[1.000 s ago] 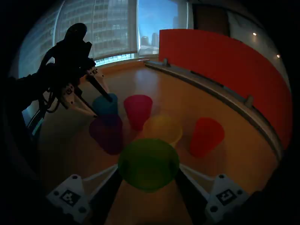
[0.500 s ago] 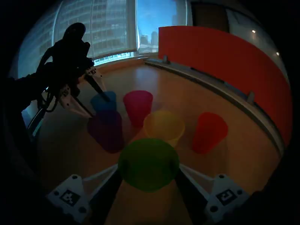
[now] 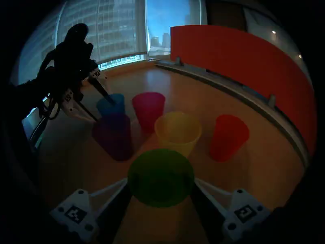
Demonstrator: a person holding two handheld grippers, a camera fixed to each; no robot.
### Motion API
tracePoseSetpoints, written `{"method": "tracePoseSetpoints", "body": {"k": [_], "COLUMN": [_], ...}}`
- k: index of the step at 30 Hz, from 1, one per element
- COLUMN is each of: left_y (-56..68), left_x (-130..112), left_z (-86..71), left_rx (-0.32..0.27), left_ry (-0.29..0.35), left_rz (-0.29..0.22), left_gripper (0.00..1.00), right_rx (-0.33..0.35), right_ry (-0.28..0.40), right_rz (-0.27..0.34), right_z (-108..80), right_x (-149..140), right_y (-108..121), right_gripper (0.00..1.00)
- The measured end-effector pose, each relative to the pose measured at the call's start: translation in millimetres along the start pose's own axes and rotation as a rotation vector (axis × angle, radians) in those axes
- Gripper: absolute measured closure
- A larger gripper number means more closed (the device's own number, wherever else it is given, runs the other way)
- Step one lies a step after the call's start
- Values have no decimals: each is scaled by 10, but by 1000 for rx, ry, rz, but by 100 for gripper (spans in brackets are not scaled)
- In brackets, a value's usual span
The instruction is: Pour water
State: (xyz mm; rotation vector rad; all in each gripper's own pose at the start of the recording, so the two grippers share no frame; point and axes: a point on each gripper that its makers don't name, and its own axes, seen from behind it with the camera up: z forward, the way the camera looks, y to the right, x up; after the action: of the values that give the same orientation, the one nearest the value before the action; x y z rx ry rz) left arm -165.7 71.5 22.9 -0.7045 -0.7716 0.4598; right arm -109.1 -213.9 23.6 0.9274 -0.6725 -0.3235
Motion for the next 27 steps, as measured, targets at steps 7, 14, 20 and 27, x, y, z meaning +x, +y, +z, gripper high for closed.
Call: {"method": "tracePoseSetpoints", "body": {"k": [7,14,20,27], "left_y": [25,5,-12,-71], "left_x": [-50,-103,-95,-40], "left_z": [-30,-70,-161,-329], "left_rx": [3,20,46,96], "left_ry": [-8,-11,13,72], "left_rz": [-6,-16,-30,-75], "left_gripper": [5,4,3,3], "right_rx": [-3,-29,-51,-86], "right_ry": [4,-1,5,22], "right_rz": [-3,-16,-12,6], "right_z": [-9,-57,-204,-415], "right_x": [-10,-60,-108,-194], "right_y": [-3,13,8,-16], "right_gripper": [6,0,0,0]}}
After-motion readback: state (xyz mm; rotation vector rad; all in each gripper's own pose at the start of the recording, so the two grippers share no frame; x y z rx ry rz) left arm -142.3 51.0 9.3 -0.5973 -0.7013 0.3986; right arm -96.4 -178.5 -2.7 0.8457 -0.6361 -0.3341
